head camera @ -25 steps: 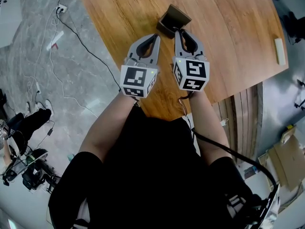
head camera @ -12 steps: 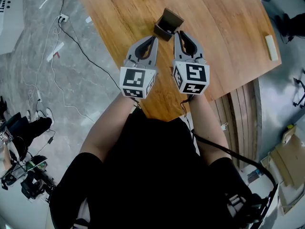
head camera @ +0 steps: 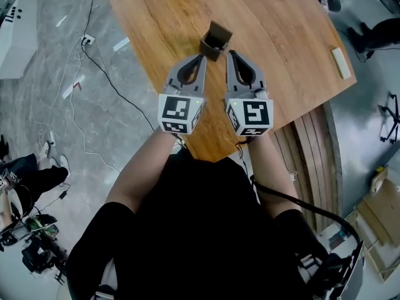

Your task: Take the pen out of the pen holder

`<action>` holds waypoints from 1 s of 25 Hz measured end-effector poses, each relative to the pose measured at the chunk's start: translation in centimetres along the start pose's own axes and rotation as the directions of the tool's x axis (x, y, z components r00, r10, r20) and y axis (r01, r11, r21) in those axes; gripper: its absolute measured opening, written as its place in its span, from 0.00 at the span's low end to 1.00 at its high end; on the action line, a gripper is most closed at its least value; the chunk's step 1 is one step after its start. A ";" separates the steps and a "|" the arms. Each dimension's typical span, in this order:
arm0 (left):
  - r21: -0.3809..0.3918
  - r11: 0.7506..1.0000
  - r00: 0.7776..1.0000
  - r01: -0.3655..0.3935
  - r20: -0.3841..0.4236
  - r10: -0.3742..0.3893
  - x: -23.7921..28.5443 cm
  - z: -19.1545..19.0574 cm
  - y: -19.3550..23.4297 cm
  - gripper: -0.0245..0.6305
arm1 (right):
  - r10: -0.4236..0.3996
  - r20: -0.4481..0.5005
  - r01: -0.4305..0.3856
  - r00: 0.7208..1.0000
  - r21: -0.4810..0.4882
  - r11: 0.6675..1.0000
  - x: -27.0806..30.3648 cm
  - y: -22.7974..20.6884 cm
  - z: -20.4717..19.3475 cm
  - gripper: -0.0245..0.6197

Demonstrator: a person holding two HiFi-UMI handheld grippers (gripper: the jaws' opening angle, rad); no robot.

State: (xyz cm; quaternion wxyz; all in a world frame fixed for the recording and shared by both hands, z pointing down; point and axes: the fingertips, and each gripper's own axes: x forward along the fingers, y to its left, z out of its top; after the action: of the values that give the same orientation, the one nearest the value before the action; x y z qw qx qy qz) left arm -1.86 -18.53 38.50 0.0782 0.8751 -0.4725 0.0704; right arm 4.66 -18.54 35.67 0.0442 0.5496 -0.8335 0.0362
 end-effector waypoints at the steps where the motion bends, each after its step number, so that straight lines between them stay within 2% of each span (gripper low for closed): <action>1: 0.002 1.000 1.000 0.002 0.003 -0.002 -0.4 0.3 -0.3 0.04 | -0.002 0.006 0.002 1.000 -0.006 1.000 -0.4 0.1 0.3 0.06; 12: 0.029 0.999 0.999 0.023 0.034 -0.024 -1.8 2.5 -2.0 0.04 | -0.001 0.036 0.002 0.999 -0.033 0.999 -3.0 1.0 2.2 0.06; 25: 0.030 0.999 0.999 0.021 0.039 -0.023 -1.2 2.6 -2.2 0.04 | -0.017 0.033 0.018 0.999 -0.019 1.000 -2.9 -0.1 2.0 0.06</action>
State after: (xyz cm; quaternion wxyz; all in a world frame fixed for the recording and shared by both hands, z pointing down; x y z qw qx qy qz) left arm -0.51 -16.88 35.53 0.0564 0.8825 -0.4632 0.0592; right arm 5.81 -16.13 33.33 0.0361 0.5569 -0.8296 0.0187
